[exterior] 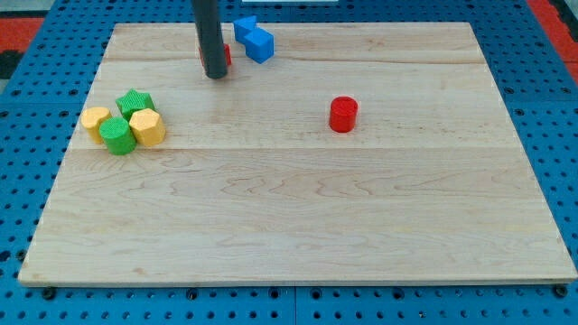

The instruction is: Push the red star into the blue blocks

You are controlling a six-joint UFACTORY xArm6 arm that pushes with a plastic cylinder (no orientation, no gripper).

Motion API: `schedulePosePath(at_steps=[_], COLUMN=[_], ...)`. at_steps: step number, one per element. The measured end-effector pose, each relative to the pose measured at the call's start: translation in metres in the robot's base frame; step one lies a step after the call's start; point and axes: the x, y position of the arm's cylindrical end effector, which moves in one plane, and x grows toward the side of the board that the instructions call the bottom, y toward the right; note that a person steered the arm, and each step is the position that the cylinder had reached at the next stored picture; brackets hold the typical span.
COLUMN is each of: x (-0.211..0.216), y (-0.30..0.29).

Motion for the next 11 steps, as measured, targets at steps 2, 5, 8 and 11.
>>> schedulePosePath(at_steps=[2,5,8,11], x=[0.017,-0.010,0.019,0.032], y=[-0.071,-0.001,-0.010,-0.015])
